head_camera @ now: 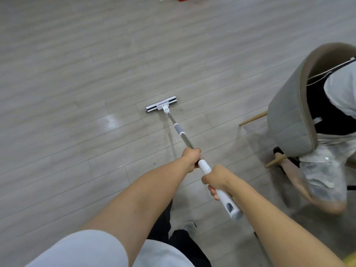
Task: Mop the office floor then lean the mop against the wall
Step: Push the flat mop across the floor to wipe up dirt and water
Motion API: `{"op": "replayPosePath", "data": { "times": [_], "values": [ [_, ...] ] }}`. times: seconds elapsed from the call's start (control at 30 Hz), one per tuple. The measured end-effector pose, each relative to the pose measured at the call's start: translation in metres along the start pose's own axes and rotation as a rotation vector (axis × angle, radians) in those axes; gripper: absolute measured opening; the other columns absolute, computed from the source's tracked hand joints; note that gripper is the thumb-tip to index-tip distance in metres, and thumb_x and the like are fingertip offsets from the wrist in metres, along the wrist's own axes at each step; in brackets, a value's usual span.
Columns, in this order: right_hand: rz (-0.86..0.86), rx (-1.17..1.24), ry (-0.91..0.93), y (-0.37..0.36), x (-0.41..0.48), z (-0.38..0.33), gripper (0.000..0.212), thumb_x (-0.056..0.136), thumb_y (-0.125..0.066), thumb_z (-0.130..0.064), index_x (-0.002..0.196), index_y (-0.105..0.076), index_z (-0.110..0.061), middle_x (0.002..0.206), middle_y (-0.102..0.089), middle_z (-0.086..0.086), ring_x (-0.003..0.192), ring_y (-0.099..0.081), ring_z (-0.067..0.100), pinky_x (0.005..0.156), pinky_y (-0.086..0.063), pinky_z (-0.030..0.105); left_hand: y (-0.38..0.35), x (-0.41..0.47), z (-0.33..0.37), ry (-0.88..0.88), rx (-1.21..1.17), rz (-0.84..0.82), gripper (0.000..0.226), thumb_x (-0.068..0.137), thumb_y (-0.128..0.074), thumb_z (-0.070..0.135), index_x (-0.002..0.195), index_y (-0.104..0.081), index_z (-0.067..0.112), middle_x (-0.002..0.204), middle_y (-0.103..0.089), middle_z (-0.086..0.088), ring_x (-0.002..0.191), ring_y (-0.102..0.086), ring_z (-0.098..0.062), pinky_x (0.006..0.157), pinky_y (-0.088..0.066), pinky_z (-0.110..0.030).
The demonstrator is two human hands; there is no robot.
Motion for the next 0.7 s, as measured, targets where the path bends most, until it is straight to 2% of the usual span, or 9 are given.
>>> {"op": "replayPosePath", "data": {
  "times": [0.13, 0.27, 0.4, 0.47, 0.6, 0.7],
  "values": [
    [-0.023, -0.003, -0.005, 0.011, 0.031, -0.045, 0.019, 0.087, -0.054, -0.005, 0.105, -0.052, 0.002, 0.053, -0.054, 0.011, 0.04, -0.047, 0.022, 0.047, -0.048, 0.03, 0.011, 0.034, 0.045, -0.007, 0.017, 0.01, 0.009, 0.097, -0.049, 0.013, 0.09, -0.052, 0.008, 0.074, -0.057, -0.008, 0.065, -0.056, -0.02, 0.06, -0.053, -0.033],
    [-0.036, -0.012, 0.008, 0.032, 0.058, -0.106, 0.02, 0.088, -0.053, -0.005, 0.106, -0.051, 0.002, 0.054, -0.054, 0.011, 0.04, -0.047, 0.022, 0.047, -0.048, 0.03, 0.021, 0.068, 0.104, -0.003, 0.032, 0.002, 0.011, 0.097, -0.047, 0.011, 0.086, -0.05, 0.008, 0.073, -0.058, -0.009, 0.065, -0.056, -0.022, 0.063, -0.054, -0.034],
    [-0.06, -0.013, 0.01, 0.046, 0.082, -0.185, 0.014, 0.088, -0.054, -0.004, 0.101, -0.05, 0.0, 0.056, -0.055, 0.012, 0.043, -0.049, 0.023, 0.049, -0.048, 0.032, 0.046, 0.098, 0.176, 0.007, 0.027, 0.01, 0.003, 0.096, -0.049, 0.011, 0.095, -0.05, 0.008, 0.075, -0.057, -0.009, 0.062, -0.055, -0.019, 0.057, -0.053, -0.032],
    [-0.066, -0.011, 0.019, 0.049, 0.092, -0.231, 0.014, 0.087, -0.054, -0.003, 0.1, -0.051, 0.0, 0.054, -0.055, 0.011, 0.041, -0.049, 0.023, 0.049, -0.049, 0.032, 0.067, 0.111, 0.217, 0.003, 0.033, 0.029, 0.006, 0.096, -0.051, 0.013, 0.101, -0.051, 0.008, 0.077, -0.058, -0.009, 0.063, -0.056, -0.019, 0.054, -0.051, -0.031],
    [-0.069, -0.032, 0.045, 0.06, 0.111, -0.324, 0.011, 0.088, -0.055, -0.003, 0.099, -0.051, -0.002, 0.057, -0.057, 0.011, 0.042, -0.051, 0.022, 0.05, -0.051, 0.032, 0.1, 0.146, 0.291, 0.015, 0.011, 0.028, 0.007, 0.093, -0.052, 0.011, 0.099, -0.052, 0.007, 0.073, -0.056, -0.008, 0.062, -0.056, -0.021, 0.065, -0.056, -0.036],
    [-0.076, -0.03, 0.049, 0.071, 0.126, -0.38, 0.014, 0.088, -0.055, -0.004, 0.101, -0.051, -0.002, 0.054, -0.057, 0.011, 0.041, -0.052, 0.023, 0.049, -0.051, 0.032, 0.117, 0.167, 0.342, 0.005, -0.008, 0.027, 0.005, 0.095, -0.053, 0.011, 0.092, -0.05, 0.009, 0.073, -0.056, -0.008, 0.064, -0.057, -0.023, 0.064, -0.056, -0.036]
  ]
}}
Point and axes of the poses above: each hand's wrist, its own x-axis towards the middle knuckle, its own y-axis out of the back of the hand, z = x × y, the point moved 10 cm from there along x, towards the middle knuckle
